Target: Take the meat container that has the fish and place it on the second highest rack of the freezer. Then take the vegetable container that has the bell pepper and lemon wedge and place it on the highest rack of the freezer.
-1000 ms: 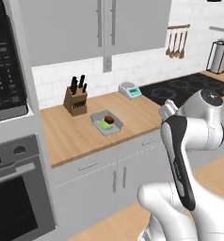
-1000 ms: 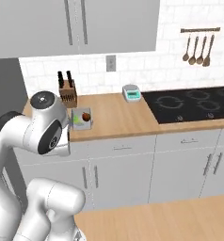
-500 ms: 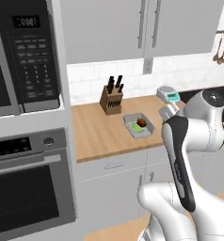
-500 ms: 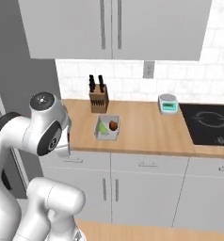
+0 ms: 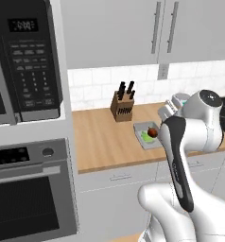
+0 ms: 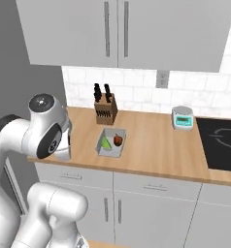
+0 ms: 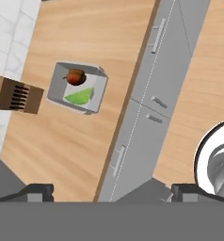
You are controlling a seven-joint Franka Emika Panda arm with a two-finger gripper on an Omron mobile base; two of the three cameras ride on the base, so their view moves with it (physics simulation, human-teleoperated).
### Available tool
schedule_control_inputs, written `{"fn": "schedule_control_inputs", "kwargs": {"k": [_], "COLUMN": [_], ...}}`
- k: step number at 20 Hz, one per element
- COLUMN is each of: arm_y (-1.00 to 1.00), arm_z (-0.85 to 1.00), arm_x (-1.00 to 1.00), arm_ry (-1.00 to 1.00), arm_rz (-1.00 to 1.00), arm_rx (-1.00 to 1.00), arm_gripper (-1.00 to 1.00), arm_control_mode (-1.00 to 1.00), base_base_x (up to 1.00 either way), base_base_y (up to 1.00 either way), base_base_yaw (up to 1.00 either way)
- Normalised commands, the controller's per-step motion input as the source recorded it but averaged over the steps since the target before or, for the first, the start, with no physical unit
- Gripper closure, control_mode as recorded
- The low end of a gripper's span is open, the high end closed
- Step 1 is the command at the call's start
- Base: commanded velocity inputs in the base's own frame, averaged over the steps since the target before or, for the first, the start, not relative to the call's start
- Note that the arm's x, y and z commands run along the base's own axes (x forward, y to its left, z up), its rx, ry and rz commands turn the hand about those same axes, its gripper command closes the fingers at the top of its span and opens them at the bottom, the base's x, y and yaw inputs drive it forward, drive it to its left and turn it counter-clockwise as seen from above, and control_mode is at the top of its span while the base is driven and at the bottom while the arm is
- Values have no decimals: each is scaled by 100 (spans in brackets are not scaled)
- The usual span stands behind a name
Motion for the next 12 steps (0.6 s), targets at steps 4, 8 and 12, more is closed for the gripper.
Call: {"fn": "schedule_control_inputs", "kwargs": {"k": [4,8,12], "arm_y": [0,0,0], "arm_z": [0,0,0], "arm_x": [0,0,0], "arm_ry": [0,0,0], "arm_rz": [0,0,0], "arm_rx": [0,0,0], "arm_gripper": [-100,-100,-100], "arm_control_mode": [100,100,100], "base_base_x": [0,34,34], "base_base_y": [-54,-16,0], "base_base_yaw": [8,8,5]}}
